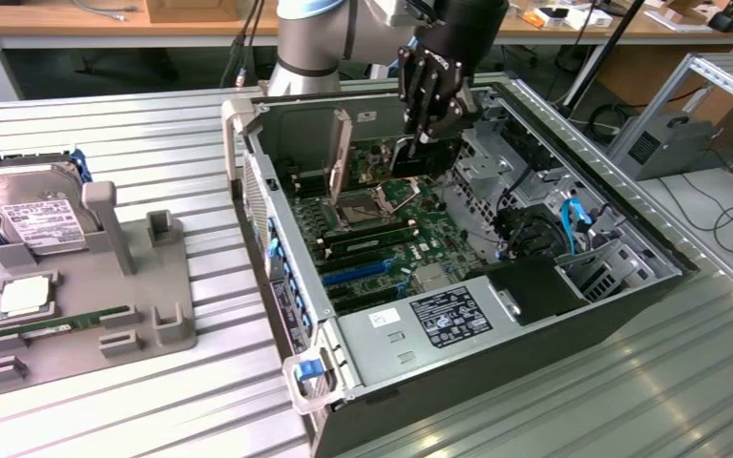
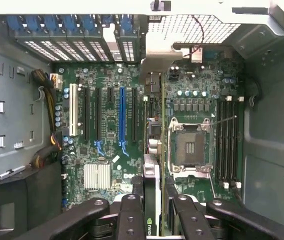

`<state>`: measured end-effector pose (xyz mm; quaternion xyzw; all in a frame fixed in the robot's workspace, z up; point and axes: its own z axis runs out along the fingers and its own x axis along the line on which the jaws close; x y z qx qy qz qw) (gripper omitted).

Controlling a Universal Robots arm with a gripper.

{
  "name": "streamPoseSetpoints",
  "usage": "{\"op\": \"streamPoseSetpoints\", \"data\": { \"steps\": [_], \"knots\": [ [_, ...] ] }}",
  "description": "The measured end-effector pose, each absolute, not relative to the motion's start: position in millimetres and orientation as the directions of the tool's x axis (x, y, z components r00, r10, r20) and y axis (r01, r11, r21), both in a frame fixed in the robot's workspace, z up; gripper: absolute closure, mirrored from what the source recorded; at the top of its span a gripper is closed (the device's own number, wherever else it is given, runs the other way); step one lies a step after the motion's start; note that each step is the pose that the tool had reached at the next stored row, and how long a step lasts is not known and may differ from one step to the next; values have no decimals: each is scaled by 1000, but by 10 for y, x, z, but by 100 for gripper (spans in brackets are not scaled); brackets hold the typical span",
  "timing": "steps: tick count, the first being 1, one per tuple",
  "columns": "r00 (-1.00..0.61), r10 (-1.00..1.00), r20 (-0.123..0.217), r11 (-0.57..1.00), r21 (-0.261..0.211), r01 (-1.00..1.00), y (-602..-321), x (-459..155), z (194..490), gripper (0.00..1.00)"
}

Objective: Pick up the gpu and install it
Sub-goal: 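Insert the gpu into the slot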

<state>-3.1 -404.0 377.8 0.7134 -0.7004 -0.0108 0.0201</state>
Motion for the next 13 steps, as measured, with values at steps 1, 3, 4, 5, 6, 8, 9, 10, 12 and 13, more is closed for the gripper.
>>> {"op": "streamPoseSetpoints", "data": {
  "steps": [1,3,4,5,6,8,9,10,12,13],
  "knots": [
    [24,-1000,13,-23,44,-999,-4040,-32,3778,73],
    [34,-999,13,-33,44,-998,-4040,-32,3778,73],
    [39,-999,13,-38,44,-998,-4040,-31,3778,73],
    [40,-999,13,-40,44,-998,-4040,-31,3778,73],
    [40,-999,13,-40,44,-998,-4040,-31,3778,73],
    [40,-999,13,-40,44,-998,-4039,-31,3777,73],
    [40,-999,13,-40,44,-998,-4039,-31,3775,73],
    [40,-999,13,-40,44,-998,-4039,-31,3773,73],
    [40,-999,13,-40,44,-998,-4039,-31,3763,73],
    [40,-999,13,-40,44,-998,-4039,-31,3759,73]
  ]
}}
